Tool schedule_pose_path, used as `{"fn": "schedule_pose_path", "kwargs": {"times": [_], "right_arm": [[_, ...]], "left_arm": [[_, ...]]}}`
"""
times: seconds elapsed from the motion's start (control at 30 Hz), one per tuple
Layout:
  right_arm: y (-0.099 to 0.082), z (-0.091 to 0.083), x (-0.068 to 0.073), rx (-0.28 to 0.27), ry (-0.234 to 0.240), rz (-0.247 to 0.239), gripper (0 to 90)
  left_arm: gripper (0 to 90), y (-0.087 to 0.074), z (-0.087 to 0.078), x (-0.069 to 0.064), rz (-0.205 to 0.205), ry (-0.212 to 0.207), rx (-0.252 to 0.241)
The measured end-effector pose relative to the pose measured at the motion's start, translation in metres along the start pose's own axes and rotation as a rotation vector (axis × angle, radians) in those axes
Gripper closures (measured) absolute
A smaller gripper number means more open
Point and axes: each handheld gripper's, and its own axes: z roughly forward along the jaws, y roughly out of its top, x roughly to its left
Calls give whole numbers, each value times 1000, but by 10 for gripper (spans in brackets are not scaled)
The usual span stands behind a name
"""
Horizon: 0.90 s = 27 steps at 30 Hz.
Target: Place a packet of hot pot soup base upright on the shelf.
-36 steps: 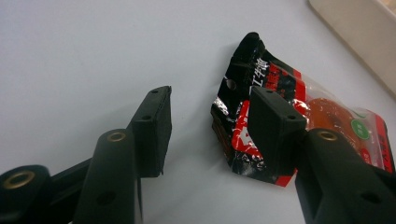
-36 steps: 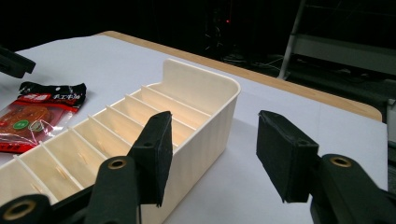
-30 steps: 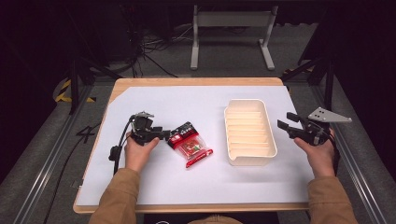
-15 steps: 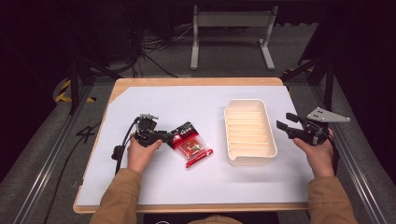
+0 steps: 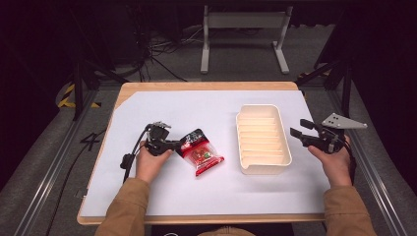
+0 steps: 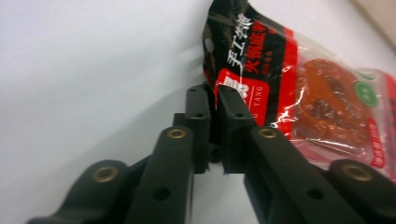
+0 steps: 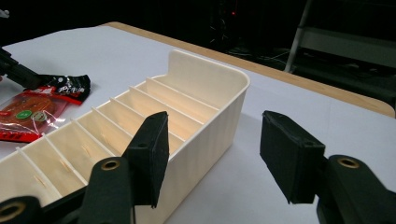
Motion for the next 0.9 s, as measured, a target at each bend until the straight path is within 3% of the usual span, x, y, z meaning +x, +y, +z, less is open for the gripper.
{"fn": "schedule_pose_path", "kwargs": {"times": [0.57,0.9], "right_arm": [[4,-4,1,-7,5,-2,467],[7,-8,1,-15,0,-4,508]], "left_arm": [[897,6,-21,-11,29,-16,-99],[898,16,-45,-30,110,-19,-163]]}}
